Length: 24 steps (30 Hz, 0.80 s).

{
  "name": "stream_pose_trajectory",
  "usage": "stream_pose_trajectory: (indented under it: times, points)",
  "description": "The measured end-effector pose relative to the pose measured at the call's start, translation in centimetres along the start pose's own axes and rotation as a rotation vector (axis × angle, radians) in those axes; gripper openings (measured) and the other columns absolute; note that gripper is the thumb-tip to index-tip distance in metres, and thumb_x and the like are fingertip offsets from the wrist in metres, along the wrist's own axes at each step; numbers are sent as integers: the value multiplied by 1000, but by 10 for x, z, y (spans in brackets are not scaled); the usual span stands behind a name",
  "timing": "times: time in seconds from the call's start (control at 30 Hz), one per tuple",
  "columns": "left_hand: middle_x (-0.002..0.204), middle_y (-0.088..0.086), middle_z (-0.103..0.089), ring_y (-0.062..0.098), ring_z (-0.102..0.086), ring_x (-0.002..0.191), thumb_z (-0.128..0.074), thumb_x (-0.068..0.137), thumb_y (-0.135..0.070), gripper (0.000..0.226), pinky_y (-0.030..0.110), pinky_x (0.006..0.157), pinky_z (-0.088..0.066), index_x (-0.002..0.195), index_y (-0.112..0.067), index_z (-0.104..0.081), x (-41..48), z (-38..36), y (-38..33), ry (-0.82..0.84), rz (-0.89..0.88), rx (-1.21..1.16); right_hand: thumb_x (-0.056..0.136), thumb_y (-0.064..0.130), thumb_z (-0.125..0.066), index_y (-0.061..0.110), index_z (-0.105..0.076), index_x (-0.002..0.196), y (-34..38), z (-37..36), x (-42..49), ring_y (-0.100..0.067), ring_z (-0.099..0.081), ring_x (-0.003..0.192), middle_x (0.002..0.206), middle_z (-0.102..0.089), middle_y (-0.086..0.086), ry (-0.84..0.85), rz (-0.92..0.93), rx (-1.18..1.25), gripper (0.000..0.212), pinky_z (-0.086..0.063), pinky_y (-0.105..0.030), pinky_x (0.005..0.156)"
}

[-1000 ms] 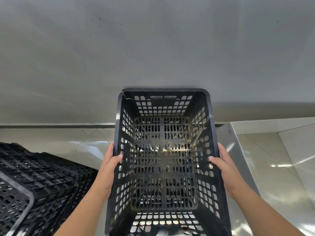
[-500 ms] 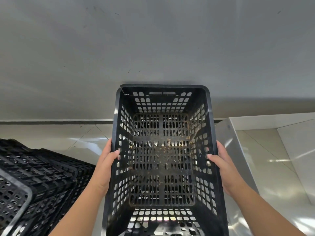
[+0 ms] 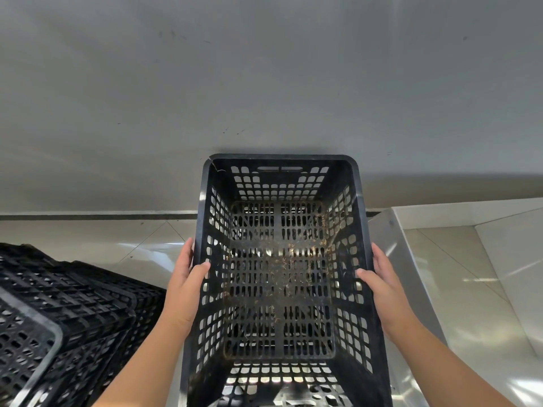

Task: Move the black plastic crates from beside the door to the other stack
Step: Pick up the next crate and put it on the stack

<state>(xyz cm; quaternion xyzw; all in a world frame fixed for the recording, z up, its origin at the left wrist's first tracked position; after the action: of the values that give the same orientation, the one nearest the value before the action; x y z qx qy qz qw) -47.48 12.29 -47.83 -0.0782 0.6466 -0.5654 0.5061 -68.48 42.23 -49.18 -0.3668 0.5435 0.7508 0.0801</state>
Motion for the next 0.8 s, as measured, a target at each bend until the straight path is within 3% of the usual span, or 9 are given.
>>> stream_pose_trajectory:
  times: [0.1,0.17,0.2,0.3,0.43,0.6,0.8]
  points:
    - [132,-35,-57,2,-57,126,-53,99,-22,61,44,110,-45,155,-37,-36,-6,-4,-16,13,-34,27,104,17,-54,37,-31,160,15,-1,-8,-17,-43,146,162,-40,13,-20,20,-25,63,-35,-56,121]
    - [117,-50,-56,-19,-55,116,-50,102,-12,56,27,103,-46,152,-36,-38,-13,-8,-31,28,-70,50,105,16,-52,33,-31,161,29,-4,-16,-13,-37,149,163,-38,13,-11,42,-50,62,-31,-53,124]
    - [119,-50,-56,-23,-53,115,-49,103,-9,55,26,103,-44,149,-37,-39,-19,-9,-41,35,-87,55,105,15,-52,32,-31,161,38,-5,-21,-12,-35,150,164,-37,12,-6,59,-61,62,-29,-51,125]
    - [151,-28,-43,-13,-42,133,-49,103,-7,61,34,119,-32,156,-33,-34,-33,-13,-64,58,-134,85,106,12,-51,29,-32,161,62,-10,-36,-6,-31,149,165,-35,12,22,99,-88,61,-27,-41,124]
    - [159,-23,-35,-6,-34,143,-48,104,-6,64,28,119,-27,159,-31,-30,-57,-13,-97,100,-183,112,106,12,-50,33,-37,158,102,-16,-65,-3,-32,149,163,-37,16,75,181,-86,57,-29,-30,117]
    - [156,-21,-43,-3,-38,143,-49,103,-6,58,33,120,-29,154,-32,-40,-90,-7,-142,119,-255,72,107,11,-49,32,-40,156,162,-20,-107,-1,-39,145,157,-46,19,101,281,-50,54,-31,-32,120]
    - [144,-21,-56,-9,-51,130,-50,103,-2,51,24,111,-38,146,-28,-50,-134,4,-218,127,-366,7,106,10,-50,29,-42,155,232,-19,-159,-4,-45,143,154,-50,15,125,413,-36,53,-33,-34,121]
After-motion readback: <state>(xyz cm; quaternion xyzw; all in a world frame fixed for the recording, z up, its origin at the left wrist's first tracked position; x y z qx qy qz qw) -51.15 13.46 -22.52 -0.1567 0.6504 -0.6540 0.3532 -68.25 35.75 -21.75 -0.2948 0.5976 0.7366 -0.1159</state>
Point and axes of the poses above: each hand's wrist, its own x-axis towards the middle knuckle, its own z-axis out of the back of the hand, y = z × x, the point moved 6 cm from there along x, towards the middle knuckle
